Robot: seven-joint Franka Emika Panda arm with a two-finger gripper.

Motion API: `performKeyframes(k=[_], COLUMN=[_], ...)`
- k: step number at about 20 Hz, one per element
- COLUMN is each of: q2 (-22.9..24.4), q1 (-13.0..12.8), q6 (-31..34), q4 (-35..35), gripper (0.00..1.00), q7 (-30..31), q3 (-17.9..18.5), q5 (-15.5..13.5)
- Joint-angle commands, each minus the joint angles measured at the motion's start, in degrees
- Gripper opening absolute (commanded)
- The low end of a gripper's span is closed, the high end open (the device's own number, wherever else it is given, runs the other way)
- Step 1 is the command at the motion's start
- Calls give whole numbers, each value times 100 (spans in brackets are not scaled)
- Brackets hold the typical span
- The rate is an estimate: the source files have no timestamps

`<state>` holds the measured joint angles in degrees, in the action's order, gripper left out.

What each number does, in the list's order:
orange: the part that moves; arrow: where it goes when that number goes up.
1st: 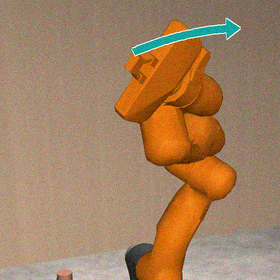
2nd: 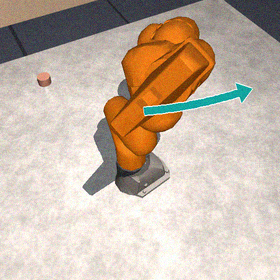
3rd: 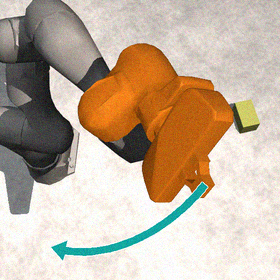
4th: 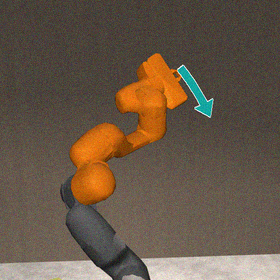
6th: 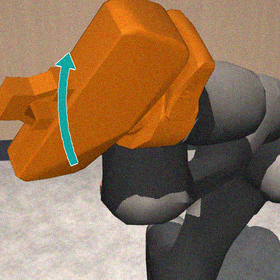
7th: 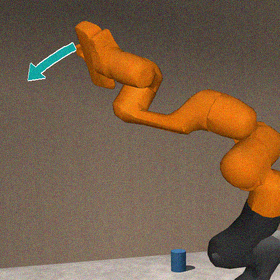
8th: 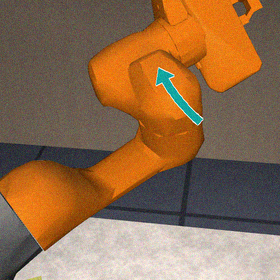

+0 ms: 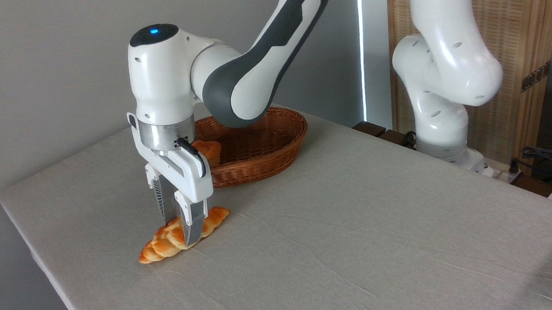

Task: Put bread into the basket
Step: 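Lift the braided bread and carry it over the wicker basket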

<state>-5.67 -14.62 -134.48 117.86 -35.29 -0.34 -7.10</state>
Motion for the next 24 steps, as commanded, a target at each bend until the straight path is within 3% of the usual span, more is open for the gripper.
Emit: performKeyframes(k=[1,13,16,20,22,24], q2=[-22,40,154,855,1076,1322], q1=[-49,-23,3,3,-110,-399], q6=[-52,105,1183,2529,2977,3400], q4=[53,-131,-832,-1134,-1090,-959], gripper=[14,14,13,14,15,17], q7=[-13,40,22,-74,-171,-215], q3=[52,61,104,140,140,140], q5=[68,42,60,16,16,7])
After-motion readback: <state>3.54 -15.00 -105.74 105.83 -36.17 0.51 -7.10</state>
